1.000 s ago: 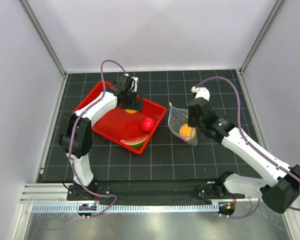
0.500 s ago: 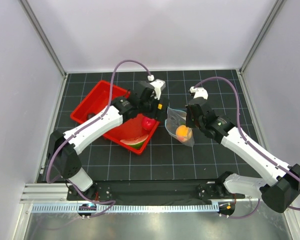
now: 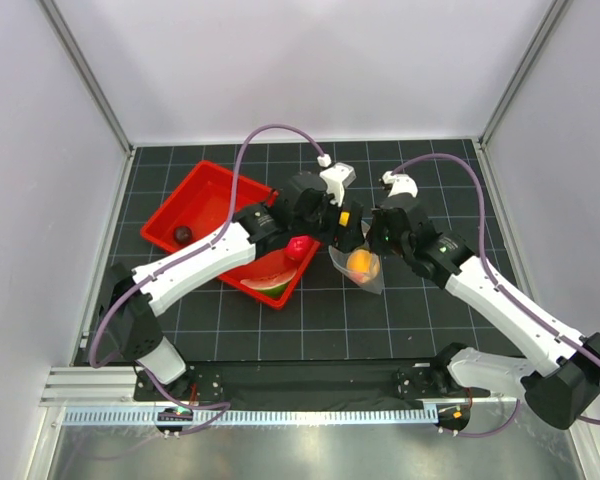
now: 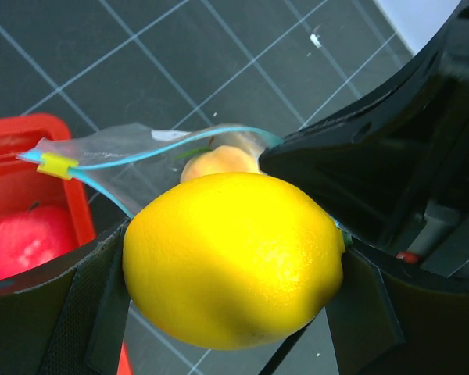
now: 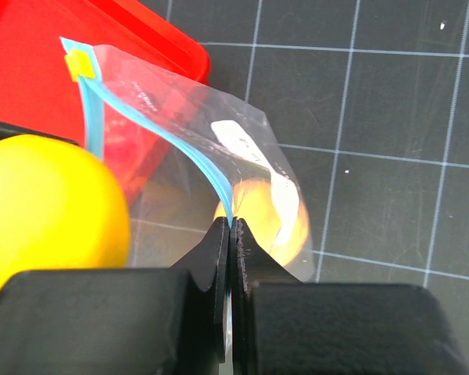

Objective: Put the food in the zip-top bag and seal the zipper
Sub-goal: Place the fake fruit in the zipper food storage bag.

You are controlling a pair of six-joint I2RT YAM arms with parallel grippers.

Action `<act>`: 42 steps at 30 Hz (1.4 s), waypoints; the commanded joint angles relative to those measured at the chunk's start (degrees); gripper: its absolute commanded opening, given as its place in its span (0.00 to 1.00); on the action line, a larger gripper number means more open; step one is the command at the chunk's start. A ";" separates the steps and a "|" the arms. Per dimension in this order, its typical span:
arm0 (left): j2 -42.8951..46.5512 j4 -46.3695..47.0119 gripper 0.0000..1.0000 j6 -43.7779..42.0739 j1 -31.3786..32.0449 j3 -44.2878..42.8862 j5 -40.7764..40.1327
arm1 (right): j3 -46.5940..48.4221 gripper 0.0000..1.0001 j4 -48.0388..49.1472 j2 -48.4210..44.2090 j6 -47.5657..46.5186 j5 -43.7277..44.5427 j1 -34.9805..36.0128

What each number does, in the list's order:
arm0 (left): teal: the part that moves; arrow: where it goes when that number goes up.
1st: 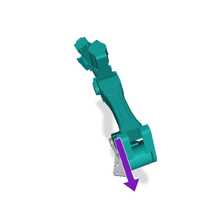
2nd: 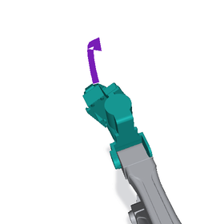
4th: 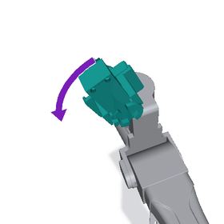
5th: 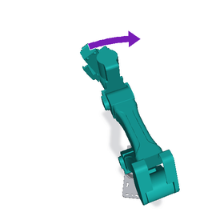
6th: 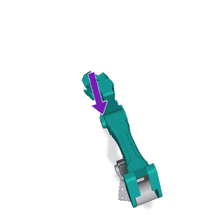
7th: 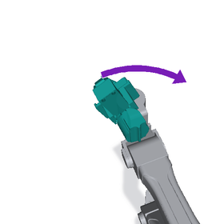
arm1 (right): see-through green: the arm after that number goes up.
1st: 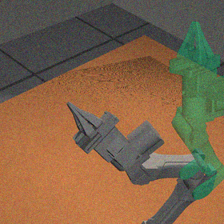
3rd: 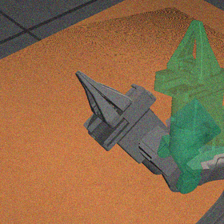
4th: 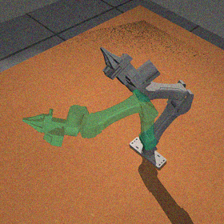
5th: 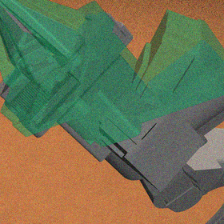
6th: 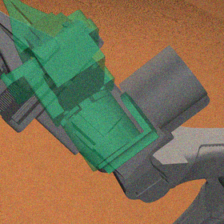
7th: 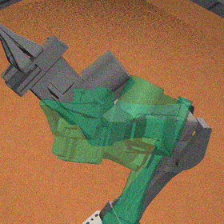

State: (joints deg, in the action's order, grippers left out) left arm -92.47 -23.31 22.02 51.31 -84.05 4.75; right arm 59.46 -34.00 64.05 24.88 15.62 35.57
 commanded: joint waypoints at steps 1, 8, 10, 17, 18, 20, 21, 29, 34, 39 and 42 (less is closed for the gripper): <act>-0.26 6.26 0.57 1.80 0.19 0.03 3.15 | 0.57 0.01 2.62 -2.44 1.92 -1.90 -0.42; -2.28 6.00 0.83 2.15 0.37 0.03 4.47 | 0.13 0.01 2.80 -3.06 2.71 -2.96 -0.94; -2.19 5.91 0.83 2.24 0.55 0.03 4.21 | -0.31 0.01 3.15 -3.14 2.98 -3.31 -1.12; -2.02 5.12 1.00 2.15 0.81 0.03 1.93 | -1.19 0.01 3.59 -3.67 4.03 -4.89 -2.00; -2.19 5.03 1.00 2.41 0.81 -0.06 1.66 | -1.36 0.01 3.59 -3.67 4.03 -5.16 -2.17; -2.28 4.68 1.00 2.67 0.81 -0.15 1.23 | -1.63 0.01 3.59 -3.58 4.21 -5.51 -2.61; -2.28 4.59 1.00 2.76 0.81 -0.15 1.05 | -1.72 0.01 3.68 -3.67 4.29 -6.03 -2.70; 0.61 -1.19 1.00 1.27 0.81 -1.20 -7.20 | -2.77 0.01 3.50 -4.55 4.03 -5.86 -3.76; 1.85 -9.46 1.00 -0.84 0.11 -2.26 -16.34 | -2.68 0.01 2.89 -5.16 3.24 -5.25 -4.11; 2.02 -15.63 1.00 0.39 -3.23 0.20 -21.10 | -2.77 0.01 2.36 -5.60 2.71 -4.98 -4.28; 1.15 -16.06 1.00 0.48 -5.08 2.05 -21.10 | -2.86 0.01 2.45 -5.78 2.71 -5.07 -4.28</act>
State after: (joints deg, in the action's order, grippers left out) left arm -92.62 -36.01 22.31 48.03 -83.26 -13.02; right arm 56.34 -32.97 59.88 28.34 10.17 31.62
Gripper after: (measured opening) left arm 0.996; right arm 0.046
